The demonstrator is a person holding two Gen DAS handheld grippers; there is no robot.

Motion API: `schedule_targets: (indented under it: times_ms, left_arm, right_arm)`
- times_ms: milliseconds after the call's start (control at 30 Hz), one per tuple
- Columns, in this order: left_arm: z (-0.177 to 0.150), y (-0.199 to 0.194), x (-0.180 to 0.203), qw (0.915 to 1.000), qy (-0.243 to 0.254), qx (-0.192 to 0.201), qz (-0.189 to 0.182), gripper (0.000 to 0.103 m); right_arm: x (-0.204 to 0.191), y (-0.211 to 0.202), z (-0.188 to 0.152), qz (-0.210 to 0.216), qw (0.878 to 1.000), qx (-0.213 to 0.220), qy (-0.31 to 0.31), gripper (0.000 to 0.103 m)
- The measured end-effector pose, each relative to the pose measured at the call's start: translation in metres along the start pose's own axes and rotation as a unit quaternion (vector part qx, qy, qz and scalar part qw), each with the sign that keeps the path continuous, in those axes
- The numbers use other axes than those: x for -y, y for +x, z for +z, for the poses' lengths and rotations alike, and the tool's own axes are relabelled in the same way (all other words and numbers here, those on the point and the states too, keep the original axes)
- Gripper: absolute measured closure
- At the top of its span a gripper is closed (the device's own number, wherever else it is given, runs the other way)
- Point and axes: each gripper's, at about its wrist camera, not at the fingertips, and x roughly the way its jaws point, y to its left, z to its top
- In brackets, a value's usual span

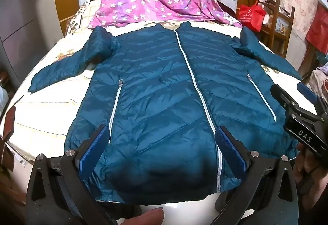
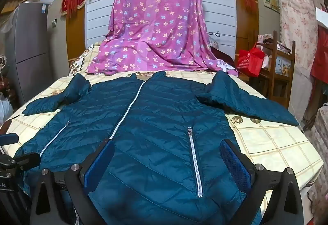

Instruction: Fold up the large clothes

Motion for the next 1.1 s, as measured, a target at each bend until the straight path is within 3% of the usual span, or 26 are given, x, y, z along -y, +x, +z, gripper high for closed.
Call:
schedule_targets:
  times_ms: [600, 767, 933, 1100]
  left_arm:
    - [-0.003, -0.002, 0.012, 1.0, 0.003, -0.005, -0.005, 0.0]
    - [-0.005, 0.001, 0.004, 0.9998, 0.001, -0.008, -0.016, 0.0]
    - [-0.006, 0.007, -0.004, 0.9977, -0.025, -0.028, -0.056, 0.0]
    - [-0.009, 0.016, -0.013, 0.9964, -0.045, -0.037, -0.061, 0.0]
  right_arm:
    - [-0.005, 0.001, 0.0, -0.002, 1.0, -0.001, -0.002, 0.001]
    - [-0.004, 0.004, 0.0, -0.002, 1.0, -0.004, -0.001, 0.001]
    - [-0.005, 0.006, 0.002, 0.001, 1.0, -0.001, -0.002, 0.001]
    - [-0.008, 0.007, -0.001, 0.003, 1.0, 0.001, -0.003, 0.001]
